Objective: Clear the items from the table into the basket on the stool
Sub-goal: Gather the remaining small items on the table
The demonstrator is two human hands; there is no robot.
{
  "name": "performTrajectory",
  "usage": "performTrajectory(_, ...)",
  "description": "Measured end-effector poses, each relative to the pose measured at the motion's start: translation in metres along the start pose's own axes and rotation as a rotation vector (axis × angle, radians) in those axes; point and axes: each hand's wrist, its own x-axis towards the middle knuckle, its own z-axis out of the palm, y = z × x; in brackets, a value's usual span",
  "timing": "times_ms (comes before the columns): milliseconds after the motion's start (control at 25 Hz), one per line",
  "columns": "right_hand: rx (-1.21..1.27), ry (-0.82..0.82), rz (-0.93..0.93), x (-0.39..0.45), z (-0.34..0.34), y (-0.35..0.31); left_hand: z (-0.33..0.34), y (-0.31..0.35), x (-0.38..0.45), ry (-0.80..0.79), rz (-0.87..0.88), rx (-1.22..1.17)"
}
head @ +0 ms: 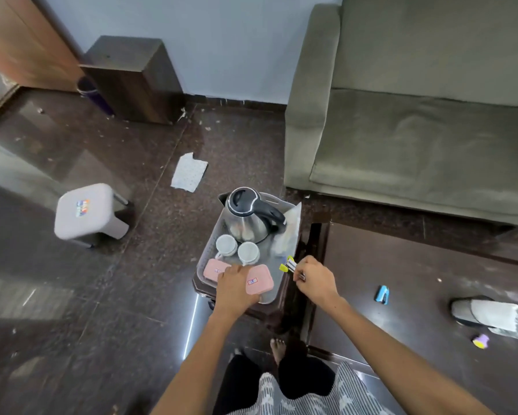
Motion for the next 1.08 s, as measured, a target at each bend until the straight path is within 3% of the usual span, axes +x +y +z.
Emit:
performTrajectory(200, -0.049, -0.129, 0.056, 0.043, 0.026, -0.043, -0.01, -0.055, 0.031, -0.049, 0.003, 0.021)
performTrajectory(400, 0.055, -0.231, 0.322, 0.084, 0.07, -0.064, -0.019, -0.101, 0.058, -0.153, 0.101, 0.044)
performTrajectory(520, 0.046, -0.302, 0.386, 0.103, 0.093, -0.066, -0.021, -0.122, 0.071, -0.213, 0.144, 0.106)
performTrajectory(720, 0.008, -0.275, 0.395, 0.102, 0.111, -0.068, -0.025, -0.141, 0.085, -0.249, 0.191, 0.159)
performTrajectory(880, 0.242, -0.039, 0.406, 0.082, 0.107, -0.093, -0.023, -0.14, 0.095, -0.294, 0.255, 0.123)
performTrajectory(1000, 0.581, -0.067, 0.356, 0.073, 0.105, -0.12, -0.021, -0.131, 0.103, -0.306, 0.324, 0.174)
performTrajectory(1080, 0.645, -0.087, 0.341, 0.074, 0.111, -0.128, -0.018, -0.127, 0.108, -0.305, 0.358, 0.2)
